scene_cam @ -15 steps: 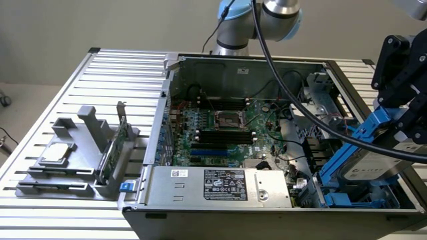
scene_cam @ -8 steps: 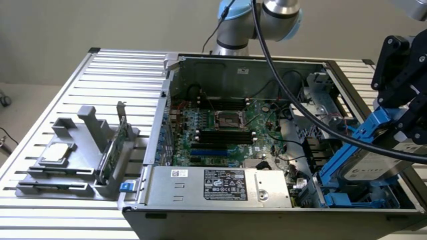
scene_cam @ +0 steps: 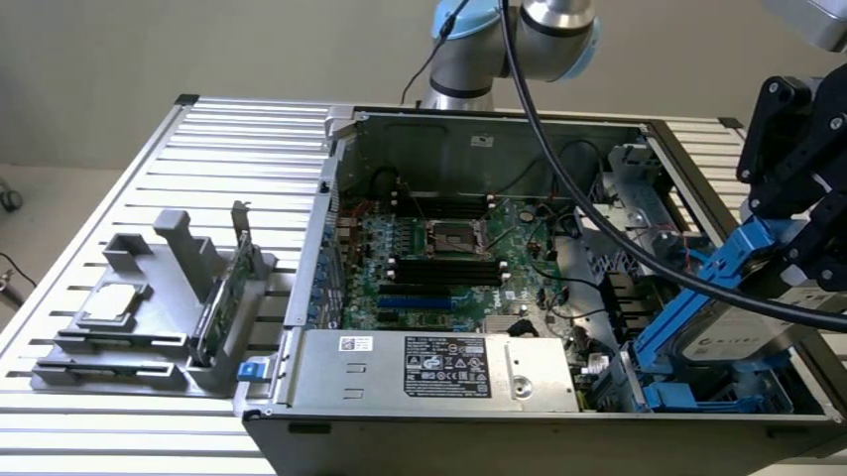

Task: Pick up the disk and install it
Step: 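Insert the disk into the insertion slot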

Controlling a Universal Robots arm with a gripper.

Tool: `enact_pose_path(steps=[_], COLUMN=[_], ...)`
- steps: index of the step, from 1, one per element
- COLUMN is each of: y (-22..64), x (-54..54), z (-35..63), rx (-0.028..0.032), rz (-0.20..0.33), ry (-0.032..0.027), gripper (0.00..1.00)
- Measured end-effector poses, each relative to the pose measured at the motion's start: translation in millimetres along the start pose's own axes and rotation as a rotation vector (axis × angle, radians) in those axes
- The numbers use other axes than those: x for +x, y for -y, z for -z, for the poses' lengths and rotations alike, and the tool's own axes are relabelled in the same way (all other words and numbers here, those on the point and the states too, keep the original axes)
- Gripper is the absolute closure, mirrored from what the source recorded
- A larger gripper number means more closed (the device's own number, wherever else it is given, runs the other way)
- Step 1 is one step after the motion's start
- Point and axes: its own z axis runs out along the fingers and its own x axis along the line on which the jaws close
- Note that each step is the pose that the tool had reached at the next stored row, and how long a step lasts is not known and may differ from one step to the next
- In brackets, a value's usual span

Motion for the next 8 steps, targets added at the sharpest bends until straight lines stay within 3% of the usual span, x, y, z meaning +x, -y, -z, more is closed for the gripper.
enact_pose_path(steps=[8], y=[1.1], x=[0.4], z=[-2.6], rx=[0.0001], rz=[-0.002], ry=[0.0002], gripper=[0.67])
